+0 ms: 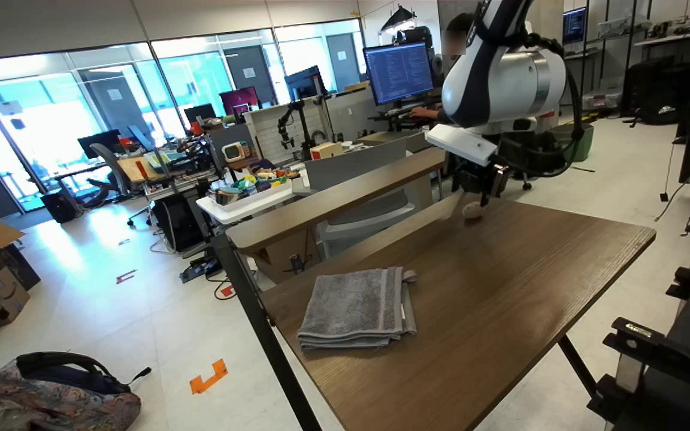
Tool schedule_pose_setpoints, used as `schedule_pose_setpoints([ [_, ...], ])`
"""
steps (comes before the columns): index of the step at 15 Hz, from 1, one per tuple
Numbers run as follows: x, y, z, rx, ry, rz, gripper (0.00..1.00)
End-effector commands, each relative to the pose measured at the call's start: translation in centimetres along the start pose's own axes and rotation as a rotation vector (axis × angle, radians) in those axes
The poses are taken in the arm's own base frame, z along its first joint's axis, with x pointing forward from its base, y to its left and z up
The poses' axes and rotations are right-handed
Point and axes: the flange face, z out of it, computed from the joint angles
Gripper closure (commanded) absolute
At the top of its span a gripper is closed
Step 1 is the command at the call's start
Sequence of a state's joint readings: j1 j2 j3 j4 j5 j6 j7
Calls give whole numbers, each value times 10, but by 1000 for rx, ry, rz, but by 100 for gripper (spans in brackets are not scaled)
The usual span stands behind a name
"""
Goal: Wipe the table with the grey cloth
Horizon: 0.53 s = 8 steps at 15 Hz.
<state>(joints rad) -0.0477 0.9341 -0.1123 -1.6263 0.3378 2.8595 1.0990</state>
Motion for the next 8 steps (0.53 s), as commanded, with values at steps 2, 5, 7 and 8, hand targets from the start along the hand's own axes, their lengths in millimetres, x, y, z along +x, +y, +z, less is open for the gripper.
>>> schedule_pose_setpoints([
  [2, -25, 21, -62, 88, -45, -114, 0],
  [5, -39, 35, -94, 118, -105, -204, 0],
  [7, -47, 46, -107, 96, -191, -278, 0],
  [8, -50, 51, -113, 93, -229, -310, 0],
])
